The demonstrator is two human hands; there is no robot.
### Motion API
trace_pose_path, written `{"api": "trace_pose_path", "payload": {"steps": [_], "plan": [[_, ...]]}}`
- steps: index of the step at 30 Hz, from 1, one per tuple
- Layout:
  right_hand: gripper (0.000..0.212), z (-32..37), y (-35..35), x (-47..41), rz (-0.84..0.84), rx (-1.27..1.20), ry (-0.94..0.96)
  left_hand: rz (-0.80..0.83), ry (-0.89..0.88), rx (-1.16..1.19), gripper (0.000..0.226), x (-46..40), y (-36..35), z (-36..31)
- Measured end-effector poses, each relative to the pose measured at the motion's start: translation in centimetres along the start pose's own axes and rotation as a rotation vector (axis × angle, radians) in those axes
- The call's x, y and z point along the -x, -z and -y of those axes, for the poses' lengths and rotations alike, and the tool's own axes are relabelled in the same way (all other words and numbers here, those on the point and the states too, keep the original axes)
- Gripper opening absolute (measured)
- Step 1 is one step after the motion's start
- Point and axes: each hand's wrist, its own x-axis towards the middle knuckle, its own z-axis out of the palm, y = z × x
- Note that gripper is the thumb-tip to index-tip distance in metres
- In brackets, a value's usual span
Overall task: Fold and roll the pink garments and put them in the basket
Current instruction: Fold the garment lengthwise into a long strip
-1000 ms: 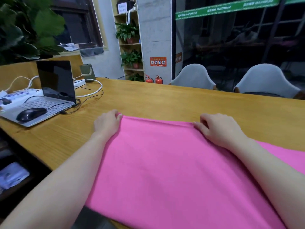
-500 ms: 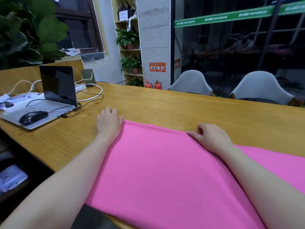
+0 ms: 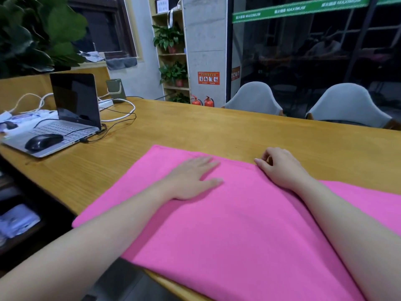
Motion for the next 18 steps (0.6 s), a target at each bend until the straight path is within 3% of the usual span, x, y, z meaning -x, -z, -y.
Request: {"api": "trace_pose_path", "payload": {"steps": [4,7,12,15,18], "plan": [[0.022,0.0,0.4,0.9,-0.139,0.179,0.115,-0.044,0.284,-0.028,0.089,0.4,1.0,8.6],[0.016,0.9,1.1,1.7,-0.204,0.296,0.228,-0.054,0.321,-0.041,0.094,0.2,1.1,10.5],[0.026,2.5,1.9,6.1,0.024,0.270,0.290,-0.086,0.339,-0.093,0.077,0.0,0.9,10.3],[0.037,0.3,3.3,8.6,0.133,0.214,0.206,-0.195,0.408,-0.355,0.060,0.0,1.0,8.1],[0.041,-2.0,5.6,10.3,0.176,0.154,0.093,-0.285,0.215,-0.348,0.045,-0.5,0.6,0.7]]}}
